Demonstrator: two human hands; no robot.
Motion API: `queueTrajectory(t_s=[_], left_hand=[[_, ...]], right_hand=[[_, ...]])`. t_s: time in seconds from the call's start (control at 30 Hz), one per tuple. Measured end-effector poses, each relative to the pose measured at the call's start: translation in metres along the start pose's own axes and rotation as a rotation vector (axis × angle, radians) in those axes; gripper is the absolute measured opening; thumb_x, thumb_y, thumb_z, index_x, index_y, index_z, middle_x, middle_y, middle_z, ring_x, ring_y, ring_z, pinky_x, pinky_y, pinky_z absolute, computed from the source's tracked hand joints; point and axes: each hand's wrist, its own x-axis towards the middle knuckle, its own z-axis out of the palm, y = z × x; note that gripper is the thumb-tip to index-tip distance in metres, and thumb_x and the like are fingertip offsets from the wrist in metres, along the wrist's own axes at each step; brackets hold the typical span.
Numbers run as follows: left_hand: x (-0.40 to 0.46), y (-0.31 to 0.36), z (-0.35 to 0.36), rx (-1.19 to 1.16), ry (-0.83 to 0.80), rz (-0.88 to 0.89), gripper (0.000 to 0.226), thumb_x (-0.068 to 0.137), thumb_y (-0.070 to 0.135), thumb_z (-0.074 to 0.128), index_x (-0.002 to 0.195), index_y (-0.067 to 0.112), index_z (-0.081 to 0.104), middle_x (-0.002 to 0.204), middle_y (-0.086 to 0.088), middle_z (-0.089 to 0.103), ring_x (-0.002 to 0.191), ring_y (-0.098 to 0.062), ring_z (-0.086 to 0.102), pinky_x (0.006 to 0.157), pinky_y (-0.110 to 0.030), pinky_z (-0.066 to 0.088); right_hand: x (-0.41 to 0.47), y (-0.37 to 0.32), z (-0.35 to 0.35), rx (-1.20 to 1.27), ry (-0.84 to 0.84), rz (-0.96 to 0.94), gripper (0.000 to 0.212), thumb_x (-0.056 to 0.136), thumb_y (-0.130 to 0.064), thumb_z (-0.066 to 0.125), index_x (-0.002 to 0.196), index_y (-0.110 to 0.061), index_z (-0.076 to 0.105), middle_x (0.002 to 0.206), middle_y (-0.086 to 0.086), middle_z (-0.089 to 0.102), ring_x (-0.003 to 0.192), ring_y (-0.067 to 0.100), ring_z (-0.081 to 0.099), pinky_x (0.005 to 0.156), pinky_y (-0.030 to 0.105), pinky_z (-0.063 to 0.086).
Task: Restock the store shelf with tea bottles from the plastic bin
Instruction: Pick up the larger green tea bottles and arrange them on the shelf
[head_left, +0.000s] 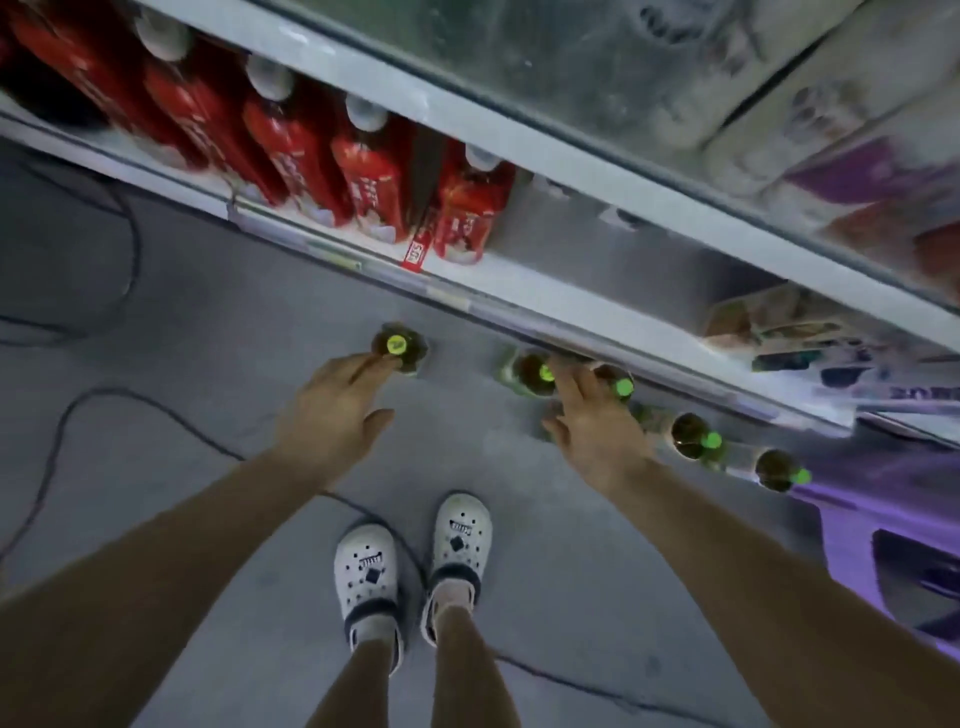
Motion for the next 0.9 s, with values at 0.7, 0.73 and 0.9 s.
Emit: queueTrajectory(t_s=[0.7,0.73,0.9], left_hand=[[0.075,-0.094,0.176,-0.126,-0.021,-0.141,0.091,0.079,0.004,0.077,0.152,0.009,0.025,0.15,-0.018,0.04,0.131,-0.038,0.045,0.106,-0.044,0.04],[0.077,-0.097,0.177,-0.134,-0.022,-0.152,0.091,0.078,0.004,0.077,0.152,0.01,0.025,0.148,-0.018,0.042,0.132,-0.038,0.044,0.107,-0.043,0.039],[0.093,-0.116,0.187,-0.194,-0.018,-0.195,0.079,0.077,0.008,0.079,0.145,0.015,0.04,0.147,-0.013,0.045,0.135,-0.033,0.042,0.11,-0.044,0.036]], right_hand=[[0.111,0.063,0.188,-0.069,0.128,0.08,0.044,0.071,0.014,0.074,0.111,-0.001,0.064,0.105,0.023,0.06,0.071,0.04,0.066,0.059,0.043,0.058],[0.11,0.058,0.19,-0.034,0.153,0.046,0.044,0.071,0.013,0.075,0.111,-0.002,0.065,0.107,0.022,0.061,0.073,0.039,0.067,0.062,0.043,0.059],[0.112,0.028,0.211,0.111,0.328,-0.11,0.03,0.089,-0.016,0.067,0.116,-0.004,0.064,0.107,0.015,0.066,0.088,0.031,0.067,0.07,0.041,0.059]])
